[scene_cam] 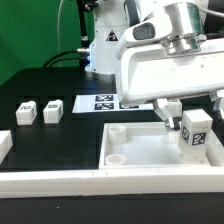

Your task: Assemble one leg

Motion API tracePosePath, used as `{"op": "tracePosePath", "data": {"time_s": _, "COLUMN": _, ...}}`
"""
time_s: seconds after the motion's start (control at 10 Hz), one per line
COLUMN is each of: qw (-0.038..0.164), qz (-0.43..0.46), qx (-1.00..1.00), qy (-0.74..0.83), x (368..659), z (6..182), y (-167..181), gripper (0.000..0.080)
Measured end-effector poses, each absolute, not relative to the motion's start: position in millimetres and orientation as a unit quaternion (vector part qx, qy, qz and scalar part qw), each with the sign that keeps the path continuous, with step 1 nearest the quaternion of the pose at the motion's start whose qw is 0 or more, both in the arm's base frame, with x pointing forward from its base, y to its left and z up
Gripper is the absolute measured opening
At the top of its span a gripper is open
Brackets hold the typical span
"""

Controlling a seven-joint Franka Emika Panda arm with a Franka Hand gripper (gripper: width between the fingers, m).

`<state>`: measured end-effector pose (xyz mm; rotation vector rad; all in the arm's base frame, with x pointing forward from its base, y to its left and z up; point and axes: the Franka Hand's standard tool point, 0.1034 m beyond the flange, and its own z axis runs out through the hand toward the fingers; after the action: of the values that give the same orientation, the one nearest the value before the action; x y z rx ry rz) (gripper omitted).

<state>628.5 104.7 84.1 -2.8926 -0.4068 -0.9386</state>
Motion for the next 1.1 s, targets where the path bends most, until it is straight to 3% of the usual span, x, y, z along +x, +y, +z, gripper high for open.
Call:
{"op": "tracePosePath", "data": {"time_s": 0.4, "qw": 0.041, "qz": -0.282, "qx": -0.948, "qy": -0.139, "x": 629, "z": 89.9, "y": 111, "gripper": 0.0649}}
{"op": "tracePosePath", "data": {"time_s": 1.1, "qw": 0.071, "qz": -0.005, "qx": -0.986, "qy": -0.153, "x": 634, "z": 107.7, "y": 128, "gripper": 0.0649}}
